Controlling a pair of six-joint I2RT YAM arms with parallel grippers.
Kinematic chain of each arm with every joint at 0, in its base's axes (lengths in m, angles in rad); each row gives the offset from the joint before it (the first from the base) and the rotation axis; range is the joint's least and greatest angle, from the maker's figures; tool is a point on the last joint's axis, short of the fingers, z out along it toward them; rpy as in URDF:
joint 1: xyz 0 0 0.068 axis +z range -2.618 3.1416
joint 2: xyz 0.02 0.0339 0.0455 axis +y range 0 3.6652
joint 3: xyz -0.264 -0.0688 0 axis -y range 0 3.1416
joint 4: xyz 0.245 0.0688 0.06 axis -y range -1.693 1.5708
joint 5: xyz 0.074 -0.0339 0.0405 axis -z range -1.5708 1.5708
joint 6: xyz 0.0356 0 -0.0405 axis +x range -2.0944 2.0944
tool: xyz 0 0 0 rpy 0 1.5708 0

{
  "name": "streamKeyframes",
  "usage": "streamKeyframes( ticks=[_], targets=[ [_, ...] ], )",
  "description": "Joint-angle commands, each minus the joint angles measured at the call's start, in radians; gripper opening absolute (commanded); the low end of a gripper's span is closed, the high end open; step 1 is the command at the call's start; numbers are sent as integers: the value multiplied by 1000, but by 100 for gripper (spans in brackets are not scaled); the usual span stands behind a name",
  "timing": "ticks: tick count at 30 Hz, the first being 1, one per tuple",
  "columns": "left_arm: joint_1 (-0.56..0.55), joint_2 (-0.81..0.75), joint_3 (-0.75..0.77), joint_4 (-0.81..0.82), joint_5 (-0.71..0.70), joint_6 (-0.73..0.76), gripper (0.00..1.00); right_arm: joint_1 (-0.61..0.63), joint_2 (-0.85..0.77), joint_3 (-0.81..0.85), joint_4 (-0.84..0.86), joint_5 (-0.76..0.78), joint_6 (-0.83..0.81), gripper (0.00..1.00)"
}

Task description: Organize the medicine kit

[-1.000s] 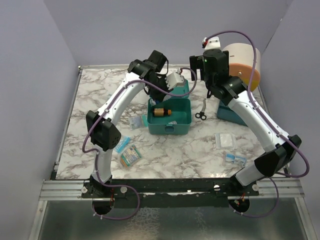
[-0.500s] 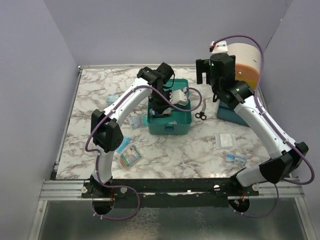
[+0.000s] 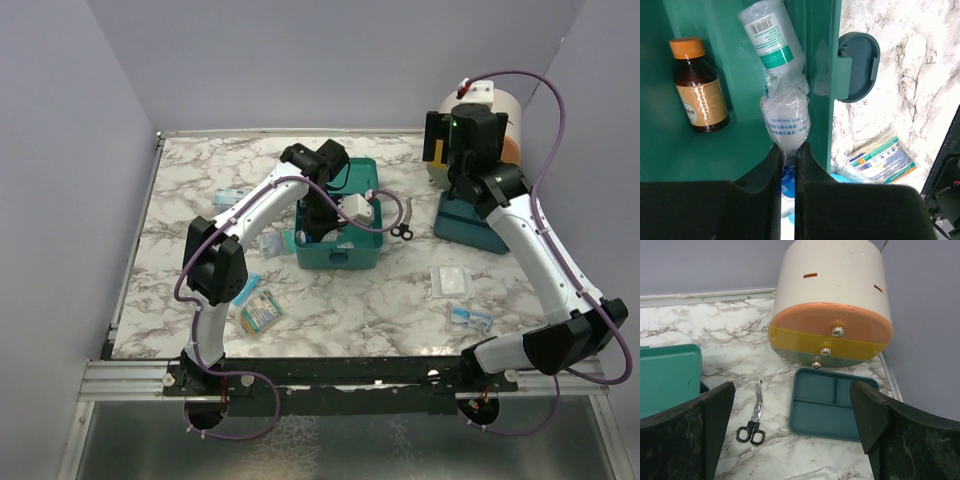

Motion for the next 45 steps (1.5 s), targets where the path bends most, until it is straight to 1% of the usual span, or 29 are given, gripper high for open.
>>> streamKeyframes(
  ticks=[1,13,15,17,19,22,23,24,26,27,30,31,35,37,45],
  targets=[
    [-12,10,-23,2,44,-1,0,-10,-28,35,13,40,-14,100],
    [-33,37,-70,33,67,-30,0,-15,-66,-6,-15,39,4,100],
    [-33,42,-68,39,64,-38,10,-15,-70,-9,-19,46,1,100],
    [-32,44,-62,46,60,-46,22,-17,-74,-13,-20,52,-2,100],
    [-32,48,-55,48,53,-51,39,-20,-76,-17,-25,43,0,100],
    [-32,48,-53,51,46,-57,58,-27,-73,-20,-36,20,21,100],
    [-32,47,-55,52,44,-59,63,-28,-73,-19,-39,14,27,100],
    [-32,46,-54,52,44,-60,66,-30,-71,-17,-41,12,30,100],
    [-31,44,-56,52,44,-64,68,-33,-68,-15,-45,8,33,100],
    [-31,43,-57,52,45,-67,70,-34,-67,-14,-46,7,33,100],
    [-30,40,-57,54,46,-68,73,-38,-64,-11,-49,5,33,100],
    [-29,39,-54,56,44,-70,75,-38,-64,-11,-51,6,32,100],
    [-21,40,-32,64,41,-67,77,-39,-63,-11,-54,4,33,100],
    [-15,41,-17,73,32,-67,80,-39,-63,-10,-55,3,34,100],
    [14,44,56,85,11,-59,83,-39,-50,-2,-49,-4,35,100]
  ],
)
